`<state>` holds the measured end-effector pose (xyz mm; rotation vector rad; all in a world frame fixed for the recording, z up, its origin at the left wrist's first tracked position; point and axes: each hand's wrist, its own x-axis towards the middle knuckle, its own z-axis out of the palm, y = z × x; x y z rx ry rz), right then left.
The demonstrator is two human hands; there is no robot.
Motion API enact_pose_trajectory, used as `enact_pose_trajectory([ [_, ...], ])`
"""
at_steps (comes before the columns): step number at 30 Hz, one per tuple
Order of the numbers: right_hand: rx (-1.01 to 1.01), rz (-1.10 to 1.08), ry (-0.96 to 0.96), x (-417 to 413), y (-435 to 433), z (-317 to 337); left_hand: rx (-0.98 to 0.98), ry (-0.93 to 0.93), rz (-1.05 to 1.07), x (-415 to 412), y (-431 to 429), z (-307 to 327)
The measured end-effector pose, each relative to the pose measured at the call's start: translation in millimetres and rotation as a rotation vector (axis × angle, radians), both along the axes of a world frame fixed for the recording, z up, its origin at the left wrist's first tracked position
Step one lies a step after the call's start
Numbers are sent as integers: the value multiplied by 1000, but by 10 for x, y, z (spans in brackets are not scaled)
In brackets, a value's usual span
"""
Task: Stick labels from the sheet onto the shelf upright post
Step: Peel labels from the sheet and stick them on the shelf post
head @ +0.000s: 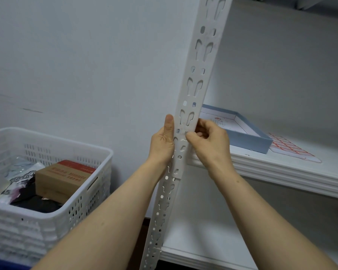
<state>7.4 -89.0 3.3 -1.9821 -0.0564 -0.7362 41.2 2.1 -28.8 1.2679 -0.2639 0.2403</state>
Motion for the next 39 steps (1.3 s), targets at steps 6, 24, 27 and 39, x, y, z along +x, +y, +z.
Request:
enact_pose_trajectory([
  [6, -38, -73, -22, 39, 59, 3, -10, -13, 3, 2, 7, 1],
  [24, -14, -15, -120, -205, -26, -115, -21, 12, 28, 7, -1, -8],
  [27, -257, -85, -441, -259, -143, -251, -11, 9, 36, 13, 1, -5],
  [39, -1214, -436, -881, -65, -286, -65, -32, 7, 5, -5, -2, 13],
])
